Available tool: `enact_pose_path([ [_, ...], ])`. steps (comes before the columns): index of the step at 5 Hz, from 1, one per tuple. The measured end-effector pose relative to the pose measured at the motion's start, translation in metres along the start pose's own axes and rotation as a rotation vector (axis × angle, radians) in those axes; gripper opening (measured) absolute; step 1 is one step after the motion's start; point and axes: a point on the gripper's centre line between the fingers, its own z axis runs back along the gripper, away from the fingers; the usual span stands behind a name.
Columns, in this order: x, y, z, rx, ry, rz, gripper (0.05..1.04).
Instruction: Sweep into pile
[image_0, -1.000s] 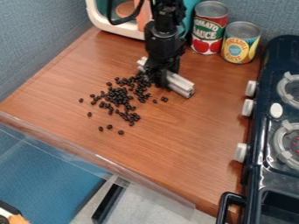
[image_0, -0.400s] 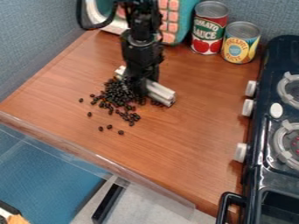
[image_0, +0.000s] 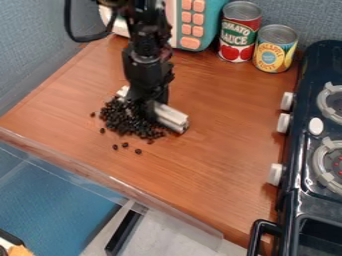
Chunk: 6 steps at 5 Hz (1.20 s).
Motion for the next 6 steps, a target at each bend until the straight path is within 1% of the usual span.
enact_pose_path([
  [2, 0.002, 0.022, 0.013, -0.022, -0.009, 0.024, 0.385],
  [3, 0.000, 0.023, 0.014, -0.034, 0.002, 0.018, 0.385],
  [4, -0.018, 0.003, 0.023, -0.079, 0.022, -0.028, 0.385],
  [5, -0.046, -0.031, 0.043, -0.156, 0.047, -0.108, 0.385],
  [6, -0.069, -0.051, 0.031, -0.144, 0.066, -0.258, 0.385],
])
